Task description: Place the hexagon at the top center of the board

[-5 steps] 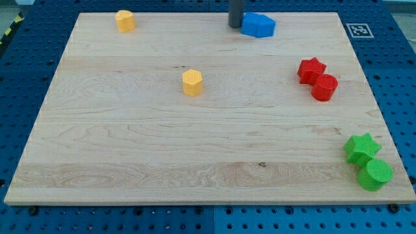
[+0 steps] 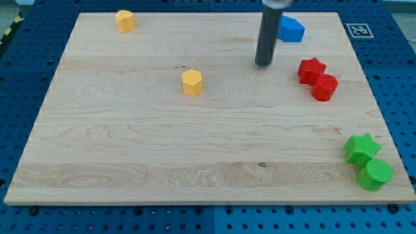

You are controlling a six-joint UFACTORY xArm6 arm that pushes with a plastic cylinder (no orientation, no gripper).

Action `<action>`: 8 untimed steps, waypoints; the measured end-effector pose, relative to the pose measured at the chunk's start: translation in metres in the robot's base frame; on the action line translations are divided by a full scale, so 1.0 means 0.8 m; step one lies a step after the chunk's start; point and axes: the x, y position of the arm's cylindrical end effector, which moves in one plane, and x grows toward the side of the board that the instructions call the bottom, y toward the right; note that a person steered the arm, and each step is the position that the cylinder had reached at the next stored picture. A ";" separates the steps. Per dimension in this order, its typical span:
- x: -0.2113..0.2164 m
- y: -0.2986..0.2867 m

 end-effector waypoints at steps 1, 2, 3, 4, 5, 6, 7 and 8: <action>0.099 -0.001; 0.147 -0.042; 0.135 -0.095; 0.104 -0.126; 0.104 -0.127; 0.097 -0.151; 0.092 -0.157; 0.085 -0.157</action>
